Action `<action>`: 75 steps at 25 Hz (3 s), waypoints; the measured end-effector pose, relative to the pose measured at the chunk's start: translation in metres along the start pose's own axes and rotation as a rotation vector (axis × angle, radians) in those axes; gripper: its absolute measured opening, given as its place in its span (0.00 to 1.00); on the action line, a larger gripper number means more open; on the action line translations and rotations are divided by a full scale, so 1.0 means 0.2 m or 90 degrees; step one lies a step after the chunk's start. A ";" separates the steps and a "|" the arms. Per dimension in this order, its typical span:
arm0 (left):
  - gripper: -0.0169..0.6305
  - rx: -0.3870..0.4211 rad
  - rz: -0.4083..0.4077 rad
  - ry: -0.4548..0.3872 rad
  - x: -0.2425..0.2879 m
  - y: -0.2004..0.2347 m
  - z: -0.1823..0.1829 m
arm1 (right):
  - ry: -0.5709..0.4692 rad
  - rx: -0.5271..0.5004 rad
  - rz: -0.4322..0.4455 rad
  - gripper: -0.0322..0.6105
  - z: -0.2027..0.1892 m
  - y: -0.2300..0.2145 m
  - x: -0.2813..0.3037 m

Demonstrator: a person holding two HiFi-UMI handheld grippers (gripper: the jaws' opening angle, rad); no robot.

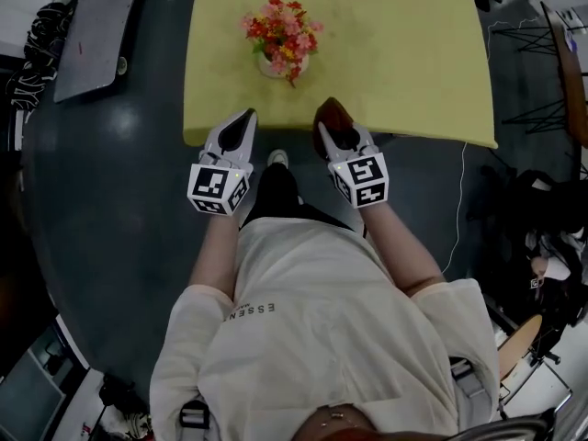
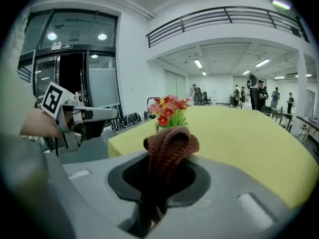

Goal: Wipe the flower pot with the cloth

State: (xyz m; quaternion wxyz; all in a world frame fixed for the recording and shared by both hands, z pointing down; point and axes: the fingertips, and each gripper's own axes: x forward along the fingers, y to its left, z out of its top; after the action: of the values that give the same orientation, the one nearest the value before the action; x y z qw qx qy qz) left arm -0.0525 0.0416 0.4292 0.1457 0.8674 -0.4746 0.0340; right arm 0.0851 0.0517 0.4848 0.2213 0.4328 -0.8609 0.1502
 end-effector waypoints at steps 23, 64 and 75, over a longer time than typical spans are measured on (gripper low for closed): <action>0.05 0.018 -0.151 0.126 0.70 0.30 -0.16 | 0.088 -0.035 0.171 0.14 0.08 0.27 0.74; 0.04 0.005 -0.042 0.136 0.73 0.36 -0.16 | 0.138 -0.139 0.165 0.14 0.20 -0.57 1.00; 0.04 -0.017 0.019 0.124 0.75 0.38 -0.15 | 0.139 -0.187 0.286 0.13 0.18 -0.47 0.92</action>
State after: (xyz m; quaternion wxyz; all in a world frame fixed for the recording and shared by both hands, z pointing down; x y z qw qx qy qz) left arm -0.0305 -0.1108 0.5033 0.2020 0.8510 -0.4712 0.1138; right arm 0.0560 -0.1442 0.5547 0.3345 0.1761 -0.9187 0.1148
